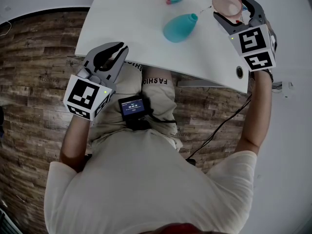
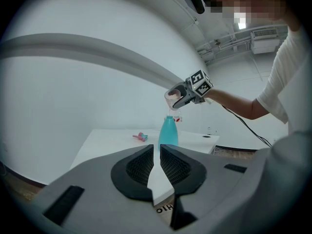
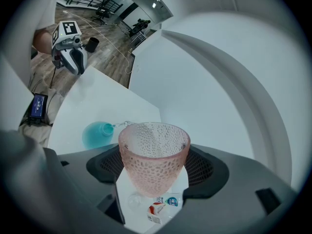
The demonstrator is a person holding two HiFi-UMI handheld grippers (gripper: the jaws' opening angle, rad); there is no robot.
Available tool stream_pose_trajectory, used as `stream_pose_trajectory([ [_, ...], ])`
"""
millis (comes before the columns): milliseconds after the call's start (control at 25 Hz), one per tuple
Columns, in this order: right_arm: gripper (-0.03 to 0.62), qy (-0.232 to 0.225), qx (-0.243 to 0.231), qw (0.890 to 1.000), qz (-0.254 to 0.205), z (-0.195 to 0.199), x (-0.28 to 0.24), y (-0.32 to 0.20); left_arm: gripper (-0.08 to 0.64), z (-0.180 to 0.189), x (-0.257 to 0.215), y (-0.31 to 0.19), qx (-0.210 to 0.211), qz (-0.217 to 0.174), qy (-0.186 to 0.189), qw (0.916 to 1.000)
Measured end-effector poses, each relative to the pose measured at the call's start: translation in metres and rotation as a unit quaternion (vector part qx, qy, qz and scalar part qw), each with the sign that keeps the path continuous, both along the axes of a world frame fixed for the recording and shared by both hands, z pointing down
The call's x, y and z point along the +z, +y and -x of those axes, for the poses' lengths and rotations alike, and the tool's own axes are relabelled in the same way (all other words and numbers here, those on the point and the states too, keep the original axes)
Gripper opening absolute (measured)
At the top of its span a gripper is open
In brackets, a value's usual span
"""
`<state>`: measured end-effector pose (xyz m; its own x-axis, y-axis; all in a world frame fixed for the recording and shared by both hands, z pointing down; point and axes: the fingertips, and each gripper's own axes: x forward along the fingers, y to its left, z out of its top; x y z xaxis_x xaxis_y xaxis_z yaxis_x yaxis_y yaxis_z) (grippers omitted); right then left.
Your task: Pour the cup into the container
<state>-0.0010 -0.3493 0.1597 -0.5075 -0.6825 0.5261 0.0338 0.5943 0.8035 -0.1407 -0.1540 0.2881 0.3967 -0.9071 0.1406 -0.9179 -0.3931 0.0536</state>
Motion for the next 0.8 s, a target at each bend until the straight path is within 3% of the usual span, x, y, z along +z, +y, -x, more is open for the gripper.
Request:
stream_pose_trajectory([
  [800, 0.371, 0.007, 0.006, 1.000, -0.017, -0.006, -0.012, -0.003, 0.052, 0.000, 0.002, 0.001, -0.001, 0.002, 0.002, 1.0000],
])
